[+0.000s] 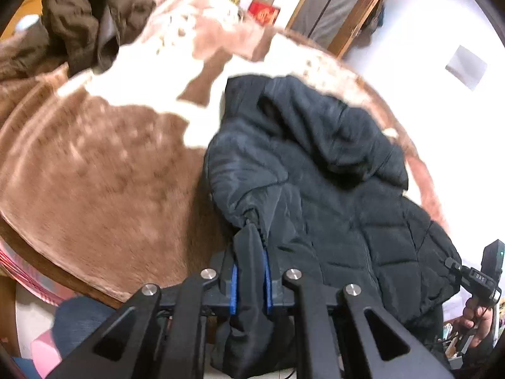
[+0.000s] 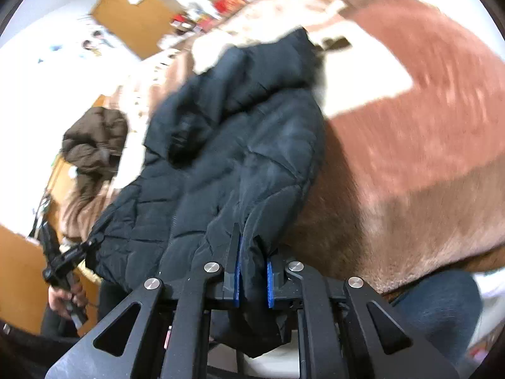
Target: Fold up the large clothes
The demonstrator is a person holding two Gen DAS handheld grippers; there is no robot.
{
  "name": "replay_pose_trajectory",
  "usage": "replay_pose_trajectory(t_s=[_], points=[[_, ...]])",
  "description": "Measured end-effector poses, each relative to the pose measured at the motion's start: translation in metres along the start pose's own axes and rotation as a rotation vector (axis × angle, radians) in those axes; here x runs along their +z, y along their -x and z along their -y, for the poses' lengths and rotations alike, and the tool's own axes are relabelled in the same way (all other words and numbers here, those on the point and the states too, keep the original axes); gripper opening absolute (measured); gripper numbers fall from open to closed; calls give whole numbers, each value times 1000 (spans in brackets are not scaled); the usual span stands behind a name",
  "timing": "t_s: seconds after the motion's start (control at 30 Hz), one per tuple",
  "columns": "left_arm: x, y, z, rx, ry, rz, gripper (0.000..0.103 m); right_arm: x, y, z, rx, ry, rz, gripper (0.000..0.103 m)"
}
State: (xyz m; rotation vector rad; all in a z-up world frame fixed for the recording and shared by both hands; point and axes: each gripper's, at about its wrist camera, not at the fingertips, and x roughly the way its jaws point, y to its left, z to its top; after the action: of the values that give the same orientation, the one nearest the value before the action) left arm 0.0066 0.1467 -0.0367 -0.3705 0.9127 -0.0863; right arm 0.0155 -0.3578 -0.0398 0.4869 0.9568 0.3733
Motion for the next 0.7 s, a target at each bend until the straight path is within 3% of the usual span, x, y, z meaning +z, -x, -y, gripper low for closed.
replay_pose_trajectory(t_s=[0.27,0.5,0.7], points=[[-1,28,-10,-52,22,40,12,-13,22,-9,69,-16,71,11],[40,39,2,-127,51,144,12,34,24,-17,136,-23,179,11],[103,25,-8,-182,135,210,13,94,17,-6,160,-107,269,11]])
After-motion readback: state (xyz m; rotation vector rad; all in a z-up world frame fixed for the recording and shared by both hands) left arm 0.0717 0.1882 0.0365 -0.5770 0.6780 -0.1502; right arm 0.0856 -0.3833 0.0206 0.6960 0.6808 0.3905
